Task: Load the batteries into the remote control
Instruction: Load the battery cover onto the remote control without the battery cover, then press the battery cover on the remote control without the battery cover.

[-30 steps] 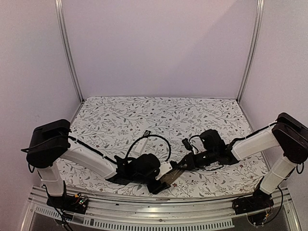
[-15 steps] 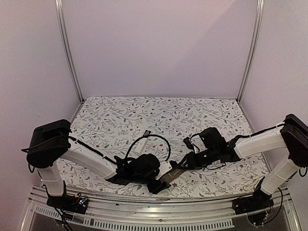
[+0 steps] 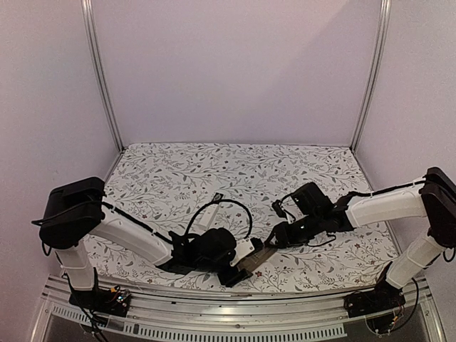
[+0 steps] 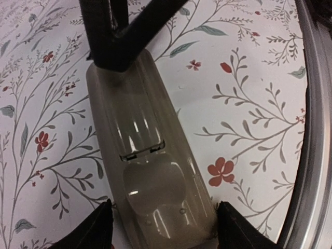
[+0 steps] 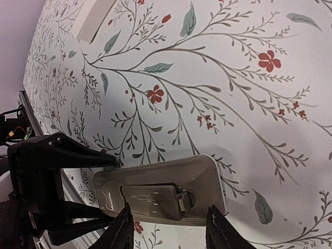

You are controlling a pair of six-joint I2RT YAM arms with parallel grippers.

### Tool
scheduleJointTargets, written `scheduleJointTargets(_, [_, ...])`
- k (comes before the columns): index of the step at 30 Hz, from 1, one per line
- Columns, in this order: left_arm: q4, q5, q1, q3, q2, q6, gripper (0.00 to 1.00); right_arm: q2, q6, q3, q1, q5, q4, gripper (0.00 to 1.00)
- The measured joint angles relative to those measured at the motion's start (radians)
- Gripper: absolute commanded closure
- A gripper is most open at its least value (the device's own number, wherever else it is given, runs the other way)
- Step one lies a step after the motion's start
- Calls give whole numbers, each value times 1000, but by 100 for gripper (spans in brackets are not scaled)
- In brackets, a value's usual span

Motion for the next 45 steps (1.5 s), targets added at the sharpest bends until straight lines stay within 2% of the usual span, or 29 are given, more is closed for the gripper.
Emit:
scheduleJointTargets(3, [8, 0, 0, -4, 0, 3, 31, -1, -18, 19, 0, 19, -42, 54])
scheduleJointTargets(10, [18, 0, 0, -9, 0, 4, 31, -2, -67, 78, 0, 47, -103, 77])
scheduleJointTargets(19, [24, 0, 1, -11, 0, 6, 31, 20, -129, 96, 0, 87, -141, 81])
scheduleJointTargets(28, [38, 0, 5, -11, 6, 6, 31, 58, -156, 96, 0, 60, -129, 90])
scheduleJointTargets(35, [40, 0, 6, -11, 8, 7, 32, 61, -155, 95, 2, 40, -108, 92])
scheduleJointTargets(45, [57, 0, 8, -9, 17, 10, 40, 68, -127, 82, 23, 50, -88, 92])
